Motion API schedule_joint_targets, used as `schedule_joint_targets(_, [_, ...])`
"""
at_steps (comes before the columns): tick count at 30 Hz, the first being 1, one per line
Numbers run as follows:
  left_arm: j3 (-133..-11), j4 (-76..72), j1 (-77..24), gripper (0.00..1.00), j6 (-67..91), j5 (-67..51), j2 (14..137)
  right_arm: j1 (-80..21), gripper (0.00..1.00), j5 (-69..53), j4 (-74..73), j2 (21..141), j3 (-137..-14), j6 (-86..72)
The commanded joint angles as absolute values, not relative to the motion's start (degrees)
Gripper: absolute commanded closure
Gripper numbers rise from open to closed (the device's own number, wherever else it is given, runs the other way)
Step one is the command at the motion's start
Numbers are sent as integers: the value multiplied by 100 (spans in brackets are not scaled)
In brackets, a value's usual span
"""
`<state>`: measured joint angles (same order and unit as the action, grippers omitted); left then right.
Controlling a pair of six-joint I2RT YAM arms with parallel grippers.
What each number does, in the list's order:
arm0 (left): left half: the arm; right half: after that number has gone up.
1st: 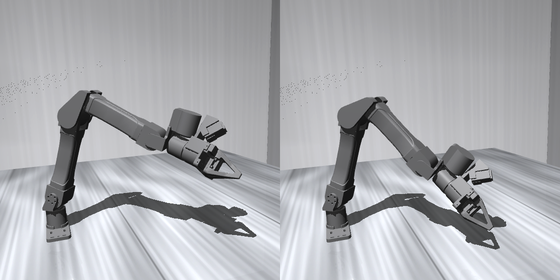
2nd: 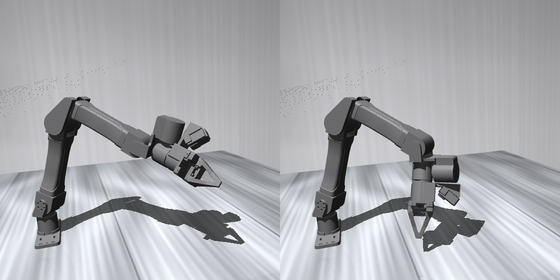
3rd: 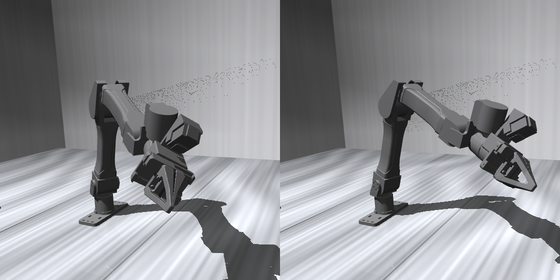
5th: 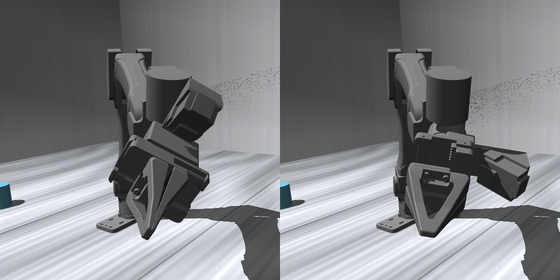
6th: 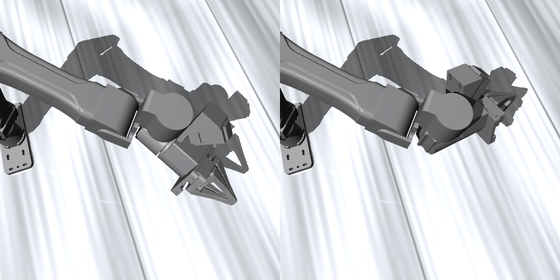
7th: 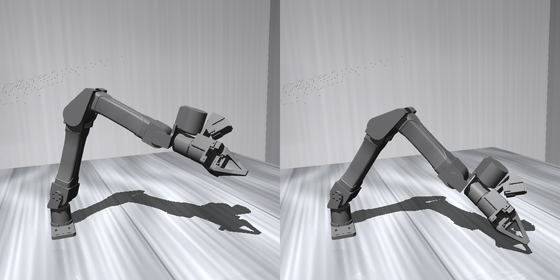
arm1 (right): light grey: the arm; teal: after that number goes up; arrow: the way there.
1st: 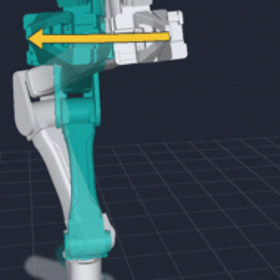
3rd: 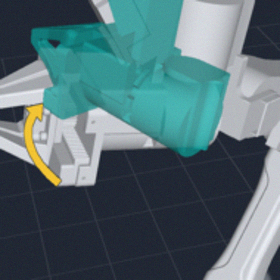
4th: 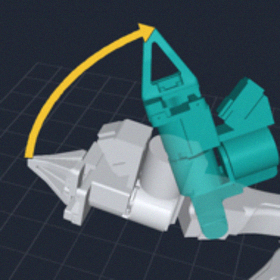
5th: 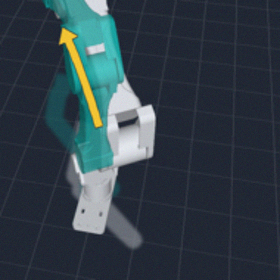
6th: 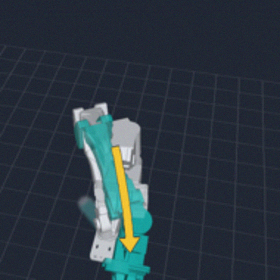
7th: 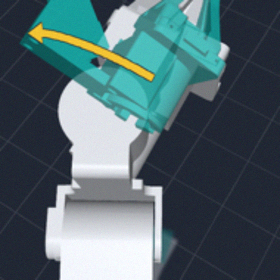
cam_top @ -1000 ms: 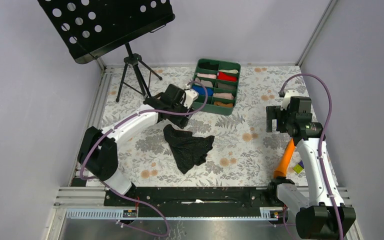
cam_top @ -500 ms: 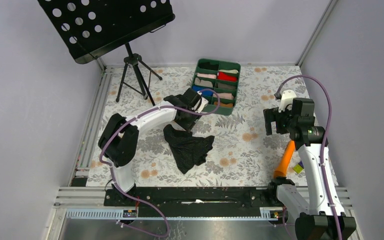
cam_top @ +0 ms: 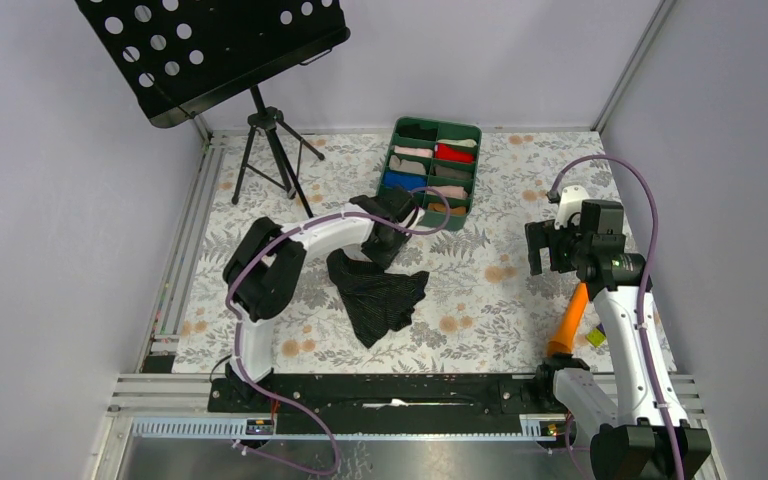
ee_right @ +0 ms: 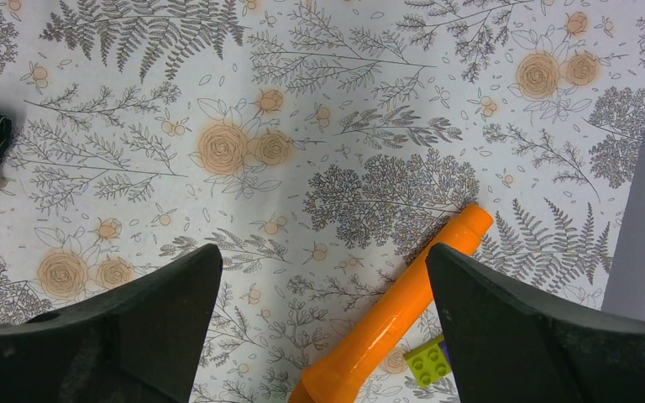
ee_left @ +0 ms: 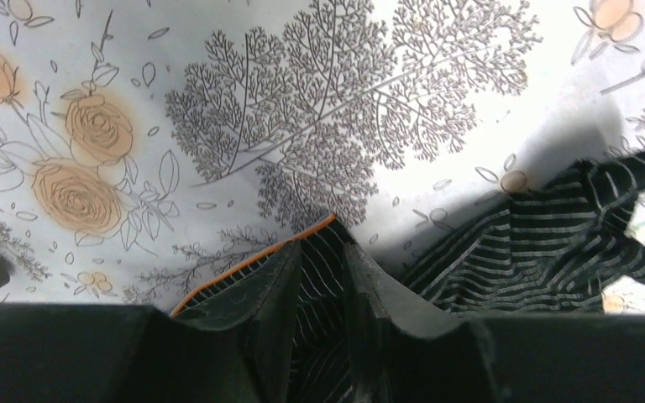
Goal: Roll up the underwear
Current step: Move the underwear to the center of the board.
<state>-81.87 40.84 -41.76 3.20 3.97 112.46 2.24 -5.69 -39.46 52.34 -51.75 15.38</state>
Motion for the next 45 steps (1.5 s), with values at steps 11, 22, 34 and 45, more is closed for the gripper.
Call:
schedule_joint_targets(11, [-8466, 4056, -4189, 100, 218, 474, 11622, 208, 0, -784, -3671, 5387, -5173, 1410])
schedule_joint_targets(22, [-8714, 3497, -4184, 100, -389, -1499, 10241, 202, 1, -872, -3500, 5497, -5172, 1304])
schedule_joint_targets(34, [-8821, 4053, -4078, 100, -1048, -1946, 8383, 204, 1, -1558, -3488, 5244, -5355, 1335])
schedule_joint_targets(45, [-6522, 4761, -3298, 100, -1752, 152, 6680, 111, 1, -2724, -3024, 5818, -5362, 1161])
